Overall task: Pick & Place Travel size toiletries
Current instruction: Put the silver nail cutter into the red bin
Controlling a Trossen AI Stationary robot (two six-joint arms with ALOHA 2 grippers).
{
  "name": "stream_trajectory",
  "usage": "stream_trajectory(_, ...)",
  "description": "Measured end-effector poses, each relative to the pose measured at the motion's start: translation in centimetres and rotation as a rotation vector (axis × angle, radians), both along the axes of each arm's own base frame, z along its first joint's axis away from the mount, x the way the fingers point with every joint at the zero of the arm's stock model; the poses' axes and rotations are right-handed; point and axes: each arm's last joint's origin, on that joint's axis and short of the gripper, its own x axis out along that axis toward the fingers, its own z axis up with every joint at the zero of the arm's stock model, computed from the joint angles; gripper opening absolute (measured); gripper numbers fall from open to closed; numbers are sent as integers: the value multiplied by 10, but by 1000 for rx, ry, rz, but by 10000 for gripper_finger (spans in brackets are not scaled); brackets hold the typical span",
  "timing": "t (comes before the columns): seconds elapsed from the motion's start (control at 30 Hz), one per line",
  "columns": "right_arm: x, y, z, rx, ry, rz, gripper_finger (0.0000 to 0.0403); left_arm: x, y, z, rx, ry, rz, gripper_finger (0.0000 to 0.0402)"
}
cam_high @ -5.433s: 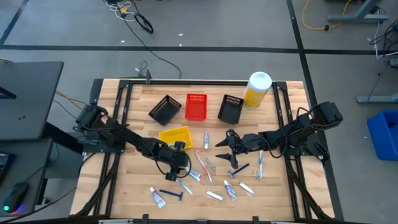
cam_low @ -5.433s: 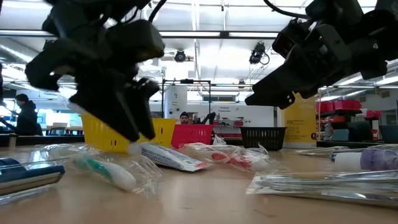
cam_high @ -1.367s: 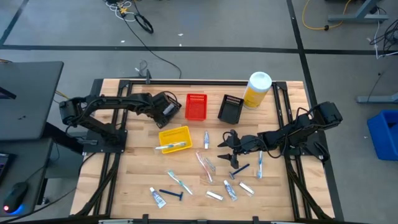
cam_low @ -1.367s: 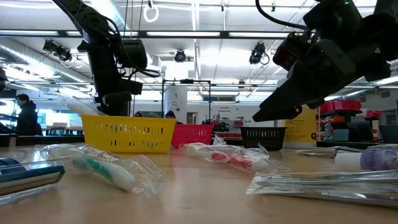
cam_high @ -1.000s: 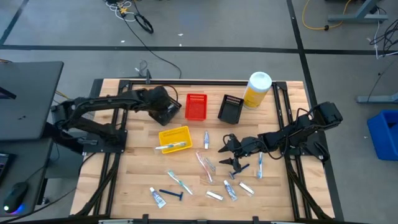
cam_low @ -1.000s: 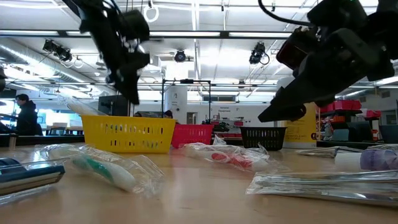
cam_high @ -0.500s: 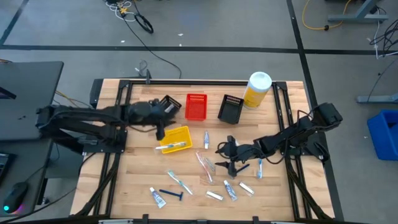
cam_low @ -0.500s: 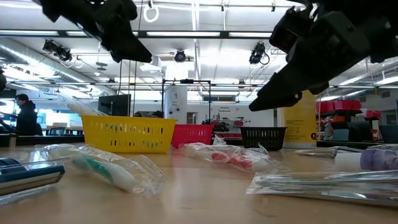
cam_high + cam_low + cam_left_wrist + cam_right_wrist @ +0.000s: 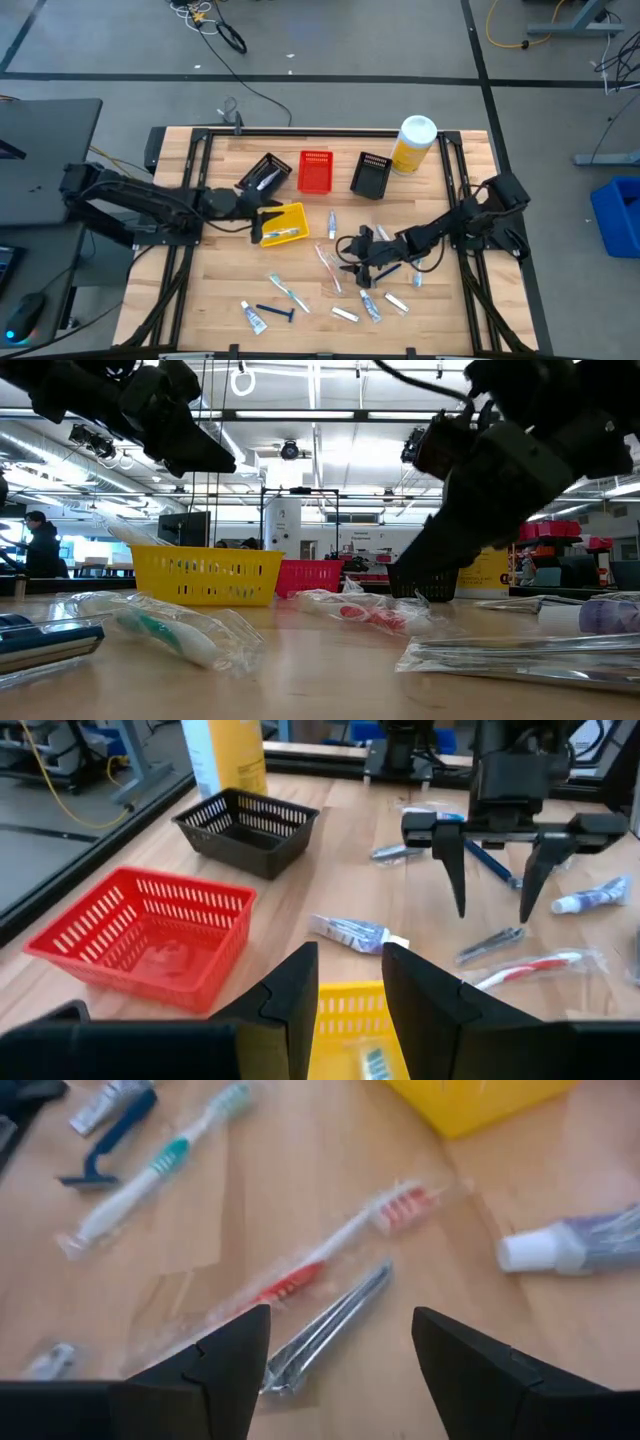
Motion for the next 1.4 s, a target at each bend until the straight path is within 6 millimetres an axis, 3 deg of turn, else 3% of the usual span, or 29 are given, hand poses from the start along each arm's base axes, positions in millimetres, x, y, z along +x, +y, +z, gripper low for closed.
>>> stream_trajectory(0.23,11,9,-13,-15,29,9,264,-1,-3,-1,4,-4,19,123)
stream_trajectory(0.53,10,9,-20,-50,94,6,234,0,-3,1,1,-24,17,123)
stream_trajectory(0.97,10,-2,-24,-42,160,24,135,0,-3,1,-8,-29,17,123)
stream_trajectory(1.4,10,-6,-23,-33,161,17,64,0,-3,2,-24,-42,33,123)
